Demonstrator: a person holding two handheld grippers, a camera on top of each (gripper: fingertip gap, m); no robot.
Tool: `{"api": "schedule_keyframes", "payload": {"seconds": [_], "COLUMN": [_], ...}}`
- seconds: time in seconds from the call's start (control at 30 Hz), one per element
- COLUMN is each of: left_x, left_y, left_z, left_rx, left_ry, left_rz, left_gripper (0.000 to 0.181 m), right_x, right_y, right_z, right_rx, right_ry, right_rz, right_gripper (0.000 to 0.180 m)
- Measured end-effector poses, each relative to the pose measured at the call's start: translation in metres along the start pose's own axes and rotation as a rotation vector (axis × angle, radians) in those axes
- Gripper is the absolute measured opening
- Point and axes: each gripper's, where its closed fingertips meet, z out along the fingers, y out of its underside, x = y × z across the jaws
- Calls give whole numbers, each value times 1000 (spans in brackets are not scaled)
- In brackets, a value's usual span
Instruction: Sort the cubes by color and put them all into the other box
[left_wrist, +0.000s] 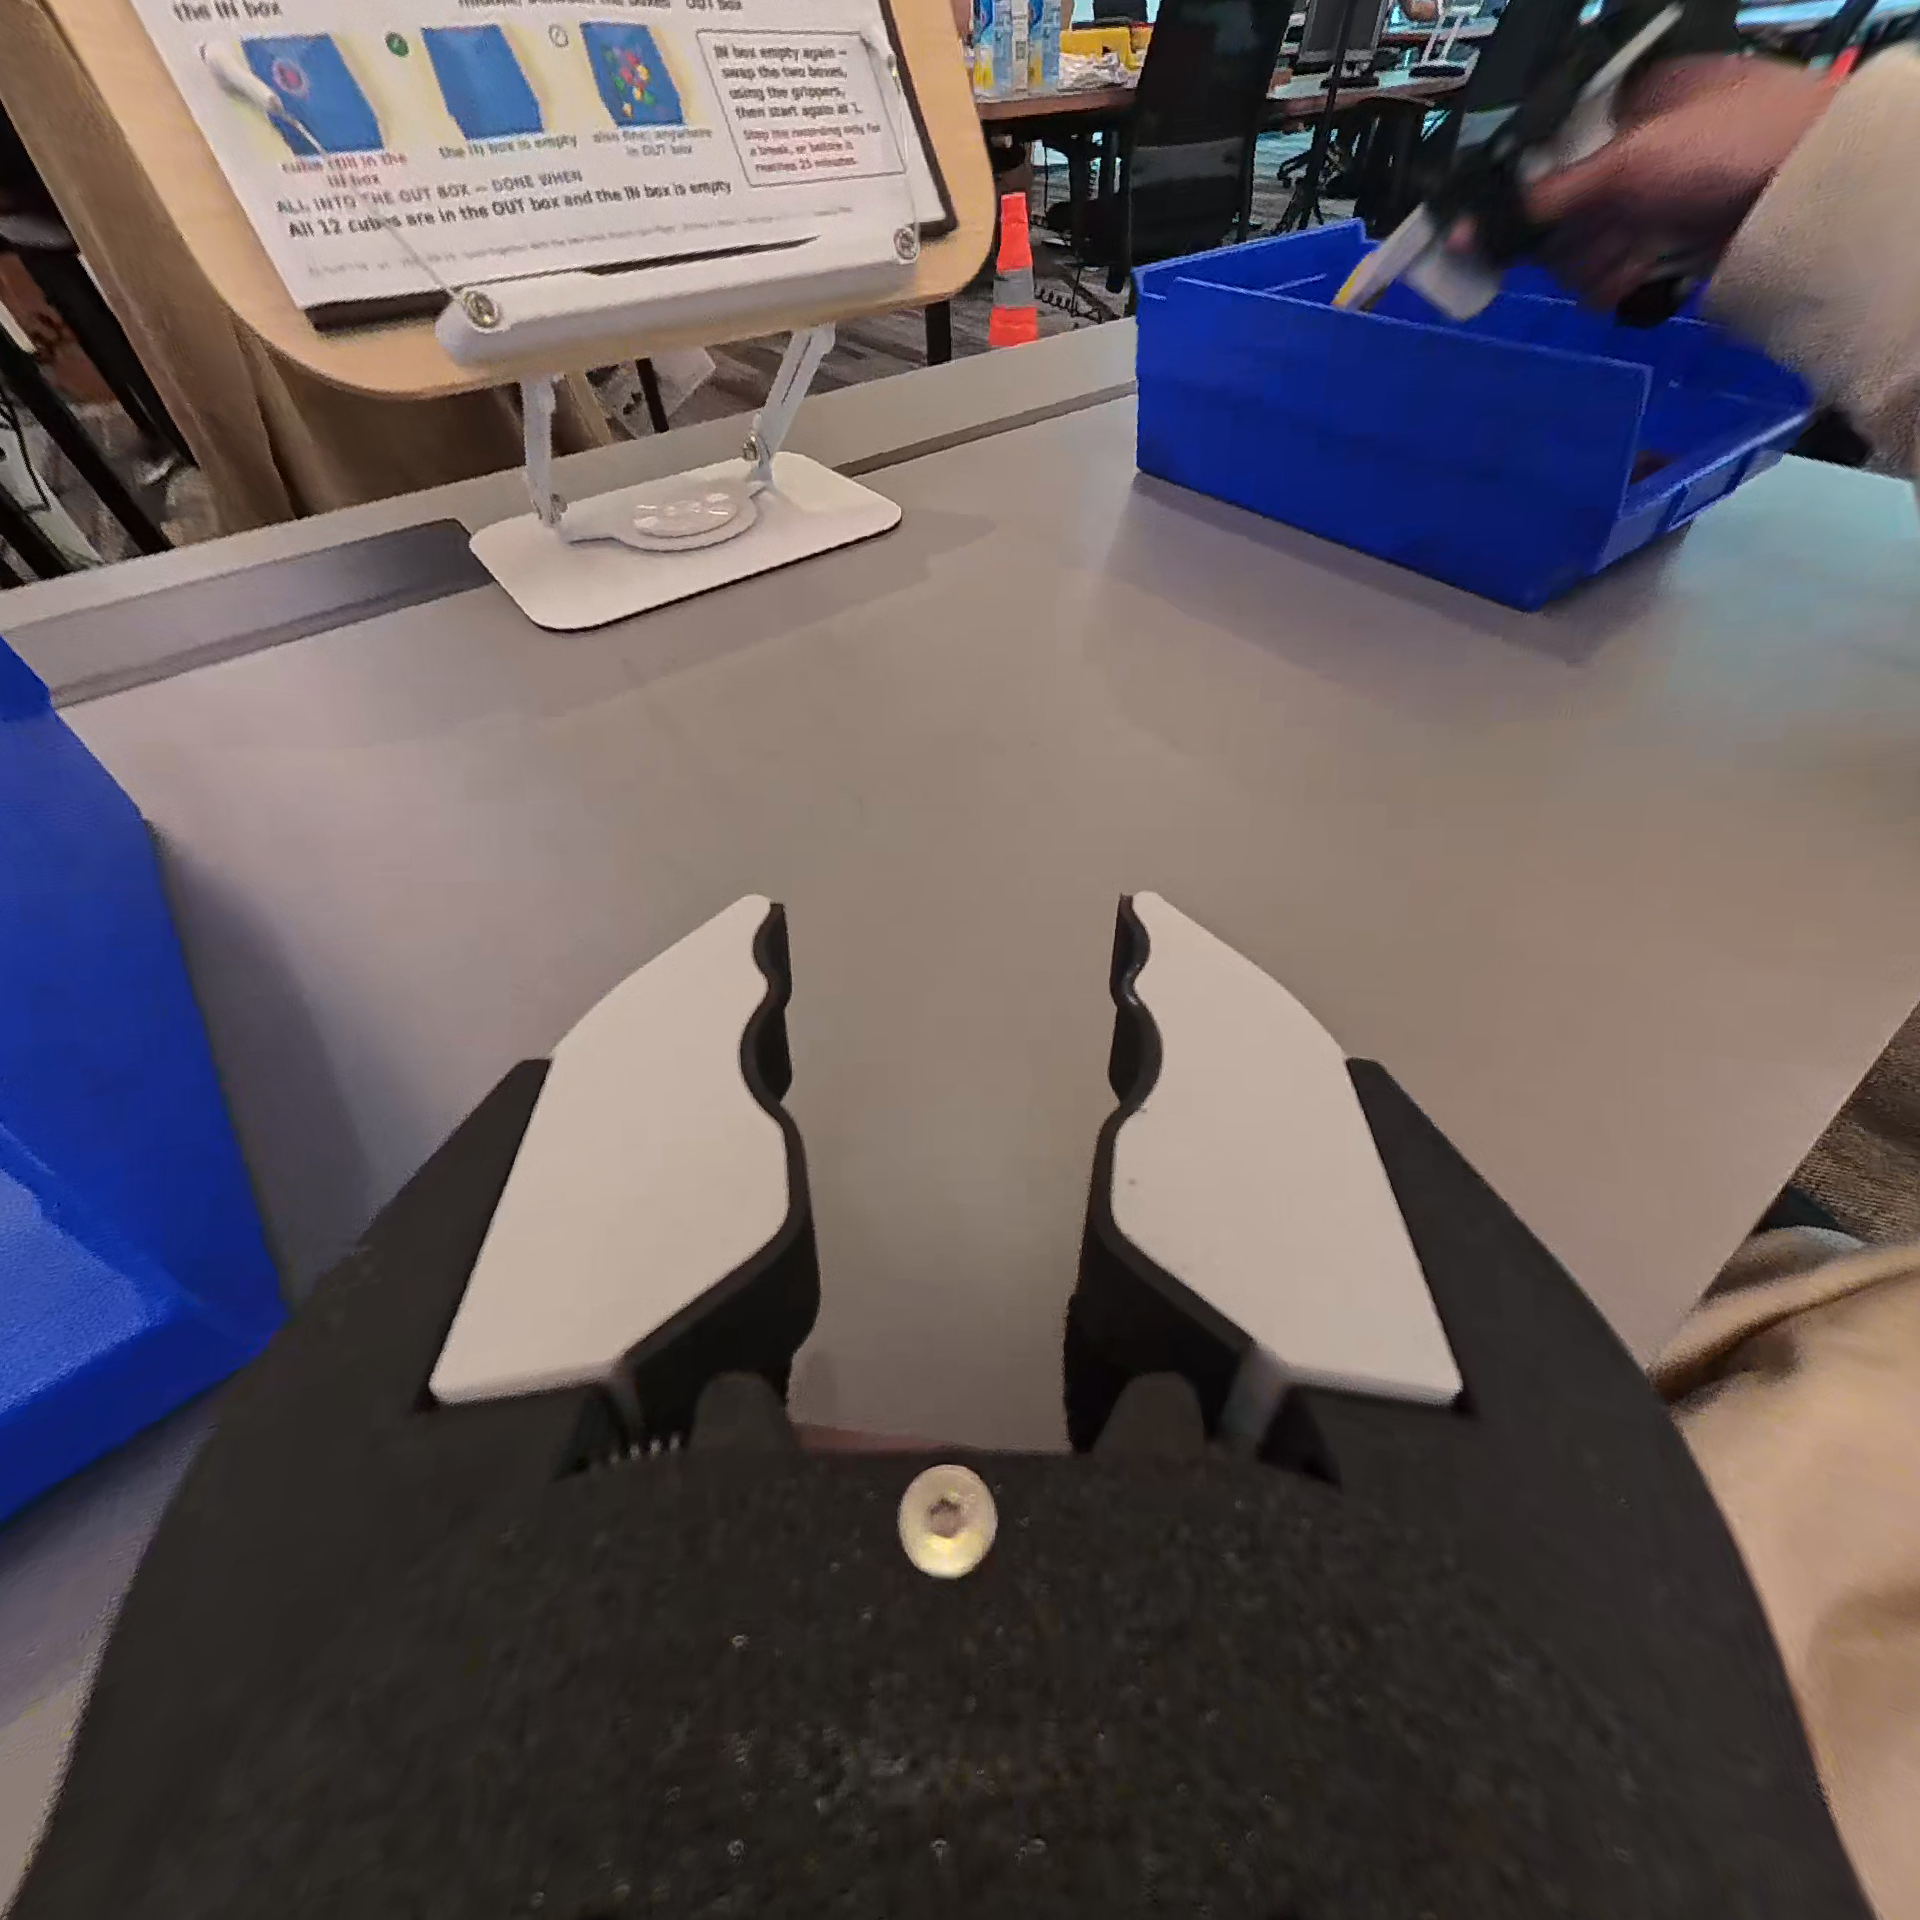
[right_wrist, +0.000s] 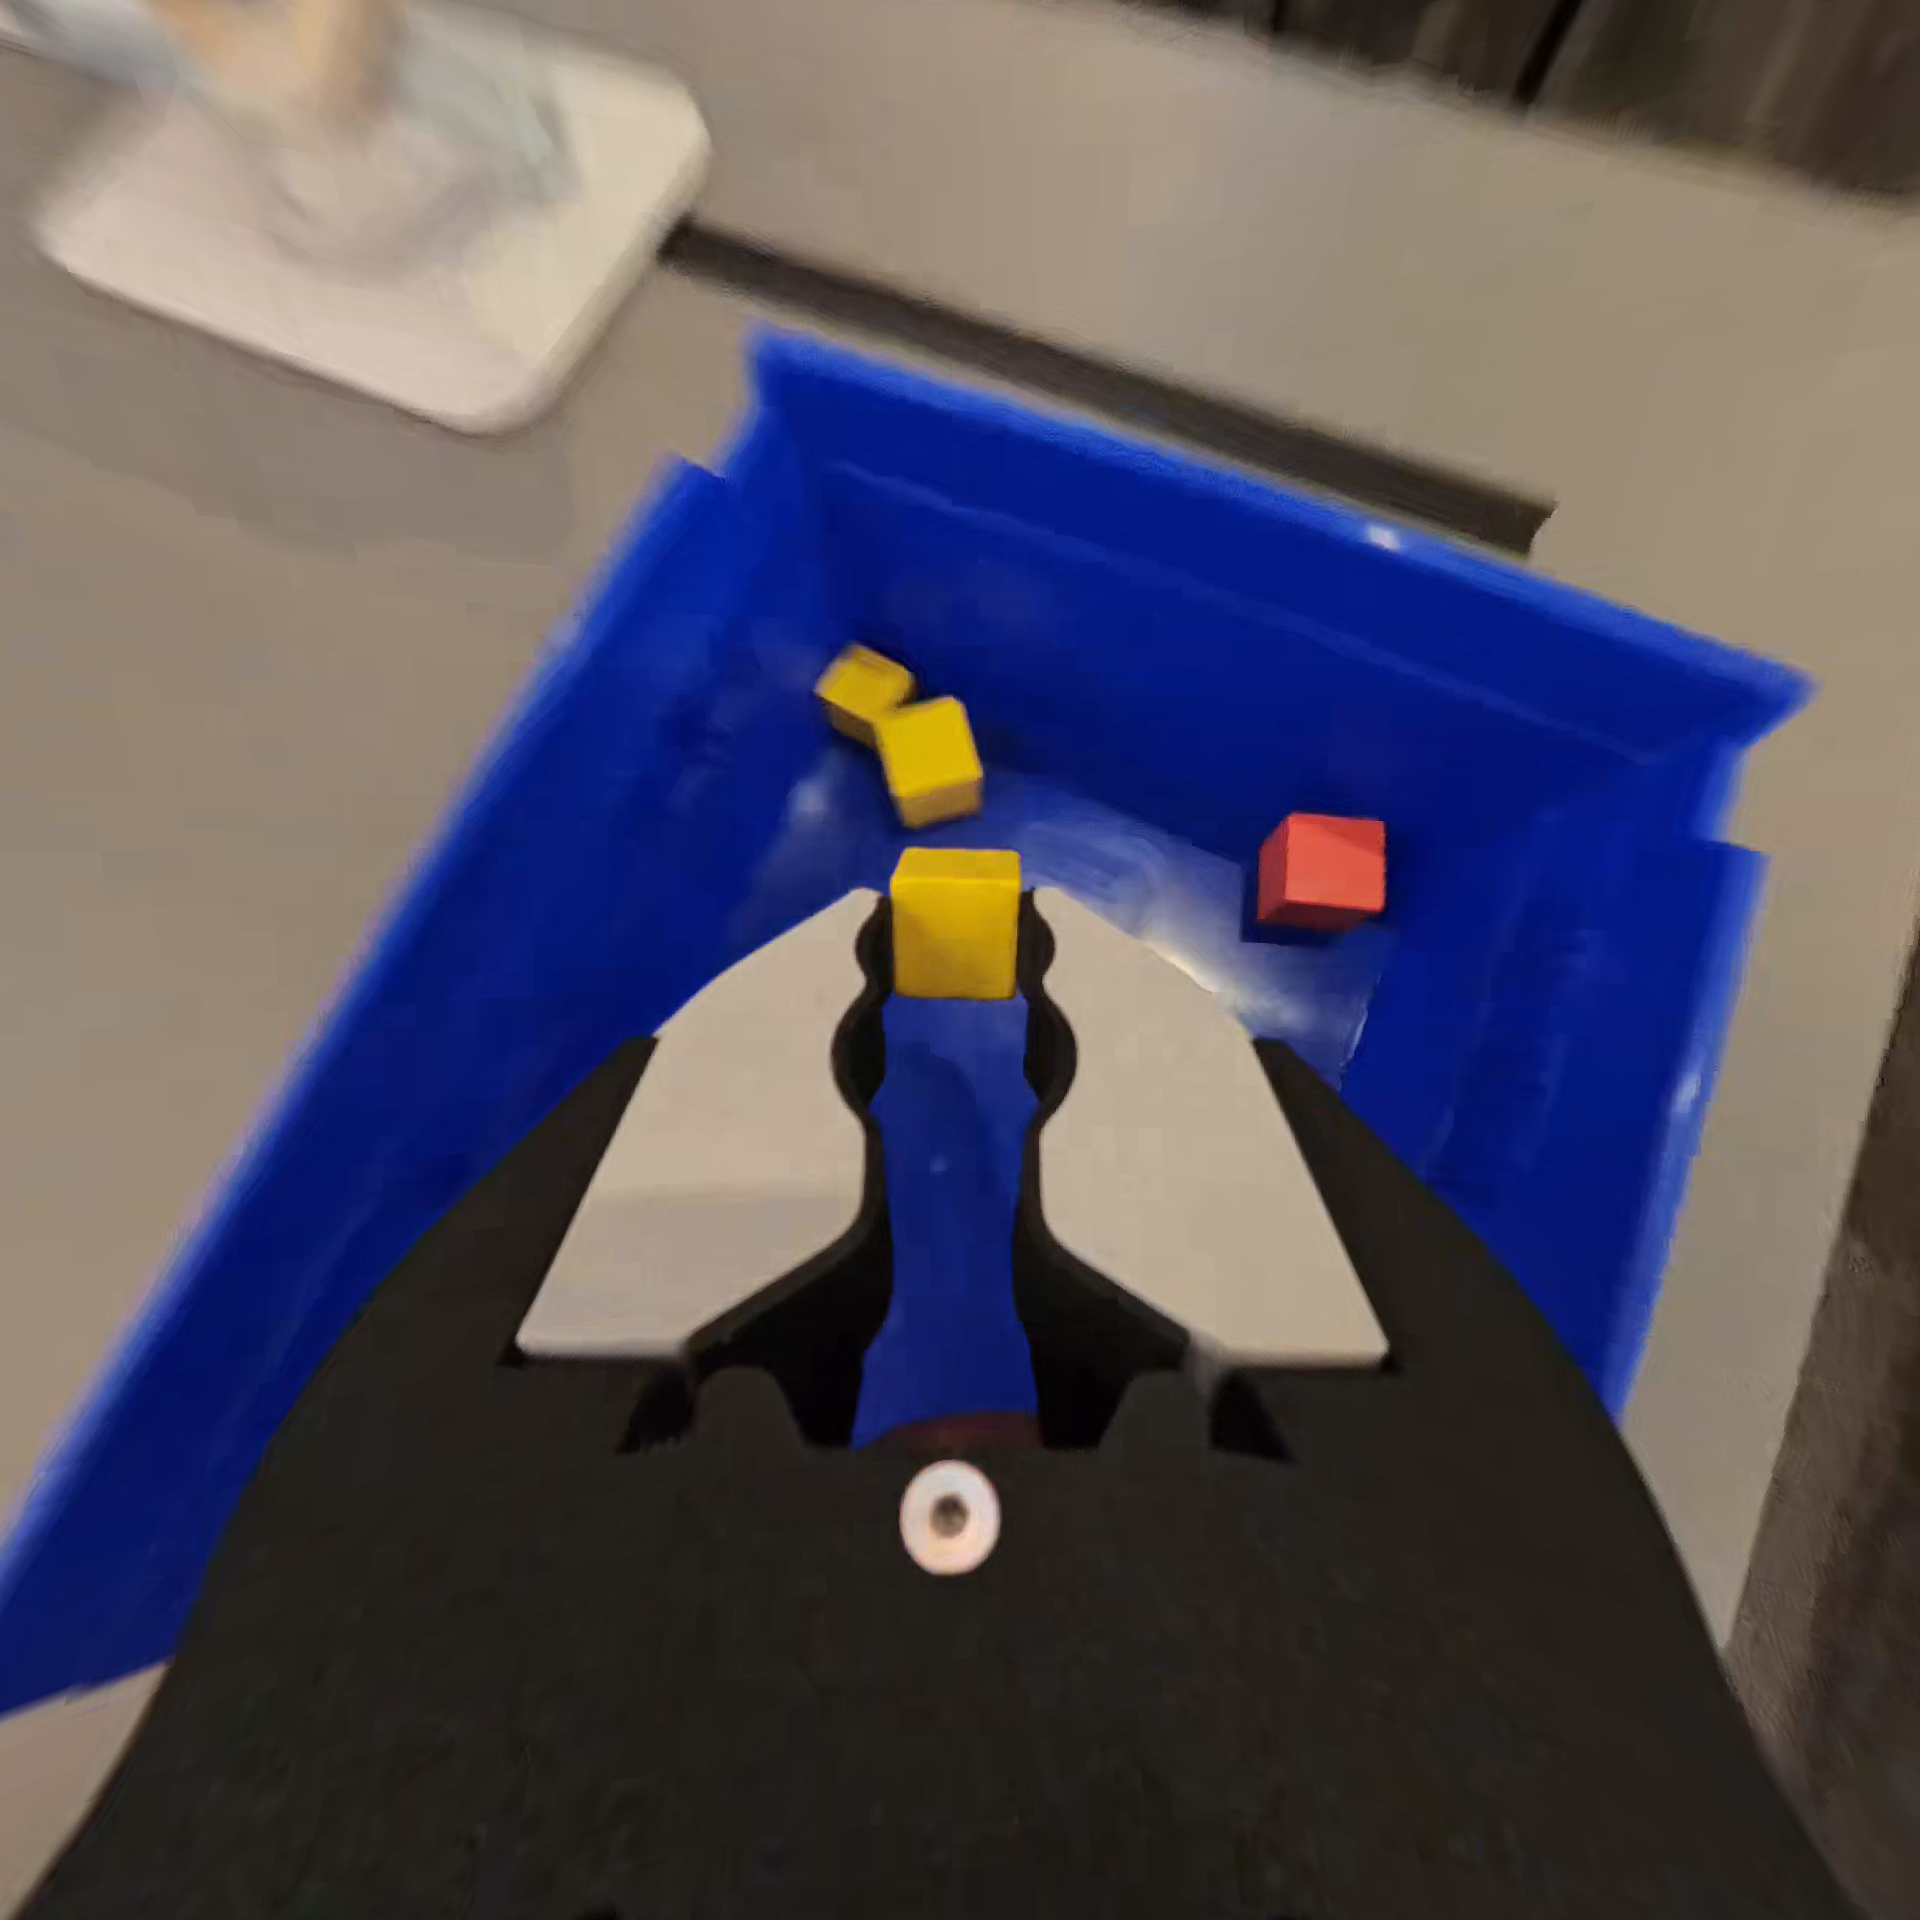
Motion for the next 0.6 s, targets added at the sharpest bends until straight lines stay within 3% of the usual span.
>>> {"api": "schedule_keyframes", "payload": {"seconds": [0.13, 0.33, 0.4, 0.47, 0.6], "left_x": [-7, -9, -5, -2, 1], "left_y": [4, 15, 18, 21, 25], "left_z": [2, 8, 11, 12, 10], "left_rx": [-16, -52, -65, -75, -84], "left_ry": [-17, -14, 8, 22, 27], "left_rz": [-16, -14, -25, -21, 14], "left_gripper": [59, 59, 60, 60, 61], "right_x": [13, -18, -21, -20, -27], "right_y": [24, 24, 20, 18, -13], "right_z": [73, 104, 107, 100, 42], "right_rx": [-243, -336, -330, -324, -102], "right_ry": [-31, -101, -108, -104, -156], "right_rz": [-80, -101, -73, -22, 51], "right_gripper": [23, 23, 23, 39, 43]}}
